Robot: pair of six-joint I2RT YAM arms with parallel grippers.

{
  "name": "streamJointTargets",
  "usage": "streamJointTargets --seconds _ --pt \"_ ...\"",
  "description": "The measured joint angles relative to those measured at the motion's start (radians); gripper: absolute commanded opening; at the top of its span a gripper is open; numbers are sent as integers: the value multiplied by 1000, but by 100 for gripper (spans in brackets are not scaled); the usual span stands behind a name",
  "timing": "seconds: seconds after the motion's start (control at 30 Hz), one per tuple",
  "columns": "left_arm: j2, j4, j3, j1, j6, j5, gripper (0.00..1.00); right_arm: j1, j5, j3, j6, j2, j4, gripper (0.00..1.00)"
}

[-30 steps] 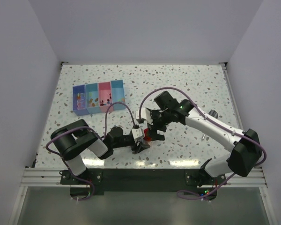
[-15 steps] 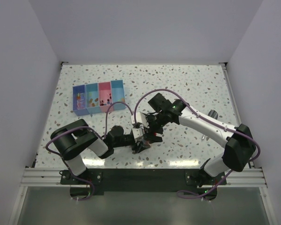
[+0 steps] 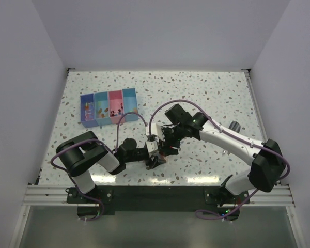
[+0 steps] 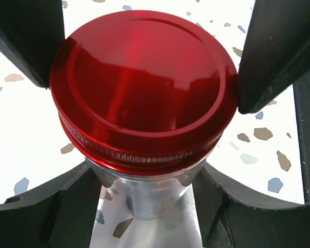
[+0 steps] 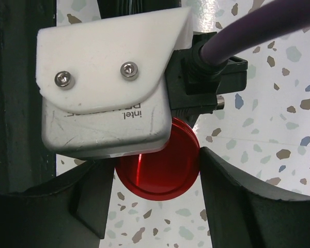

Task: Pack the candies
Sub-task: Screw the bottle lid onto the packing bottle.

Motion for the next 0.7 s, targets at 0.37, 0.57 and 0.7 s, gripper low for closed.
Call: streamJointTargets --seconds 0.37,0.57,0.7 --pt "-8 13 -10 -3 -3 -86 39 11 124 -100 298 -74 184 37" --pt "-15 42 -32 -14 -26 -150 39 10 214 -146 588 -101 275 37" --pt "-15 58 -39 -31 -52 -204 39 16 306 -163 793 -117 304 39"
